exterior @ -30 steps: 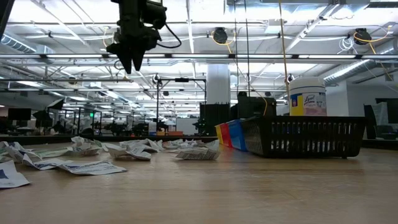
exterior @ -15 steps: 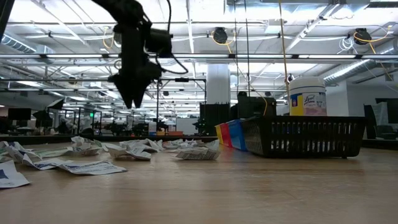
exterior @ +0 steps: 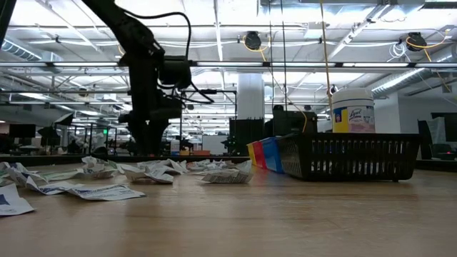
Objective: Pick & Place First Aid Supplies
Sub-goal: Put the black towelette pack into the black bin
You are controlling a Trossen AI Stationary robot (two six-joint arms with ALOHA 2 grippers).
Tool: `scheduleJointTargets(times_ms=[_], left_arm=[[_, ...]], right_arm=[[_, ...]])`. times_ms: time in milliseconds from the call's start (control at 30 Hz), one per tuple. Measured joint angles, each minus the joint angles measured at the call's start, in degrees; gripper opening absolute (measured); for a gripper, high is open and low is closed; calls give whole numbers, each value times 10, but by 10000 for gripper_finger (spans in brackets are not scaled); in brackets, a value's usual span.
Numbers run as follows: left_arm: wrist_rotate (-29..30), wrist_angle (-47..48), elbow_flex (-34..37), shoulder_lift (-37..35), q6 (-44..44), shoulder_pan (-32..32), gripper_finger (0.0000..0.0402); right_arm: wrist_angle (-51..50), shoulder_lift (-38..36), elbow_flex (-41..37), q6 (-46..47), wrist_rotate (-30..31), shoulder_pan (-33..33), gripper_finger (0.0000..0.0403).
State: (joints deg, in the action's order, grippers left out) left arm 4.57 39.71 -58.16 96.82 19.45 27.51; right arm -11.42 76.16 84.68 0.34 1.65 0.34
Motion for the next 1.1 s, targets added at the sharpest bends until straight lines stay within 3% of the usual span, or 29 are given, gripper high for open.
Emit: scheduleJointTargets(times_ms=[400, 533, 700, 767, 867, 1100], left_arm=[[-1, -55, 35, 24, -13, -3, 179], [-13, -53, 34, 42, -14, -4, 127], [-15, -45, 33, 34, -13, -3, 33], [-17, -34, 36, 19, -8, -2, 13], [-22, 10, 38, -22, -3, -2, 13], [-52, 54, 36, -193, -10, -6, 6]], right_arm=[[11, 0, 0, 0, 0, 1, 256], [16, 0, 0, 0, 0, 1, 256], [17, 0, 0, -1, 0, 1, 256], [17, 0, 0, 0, 0, 1, 256], [18, 0, 0, 0, 0, 1, 256], [30, 0, 0, 0, 0, 1, 256]])
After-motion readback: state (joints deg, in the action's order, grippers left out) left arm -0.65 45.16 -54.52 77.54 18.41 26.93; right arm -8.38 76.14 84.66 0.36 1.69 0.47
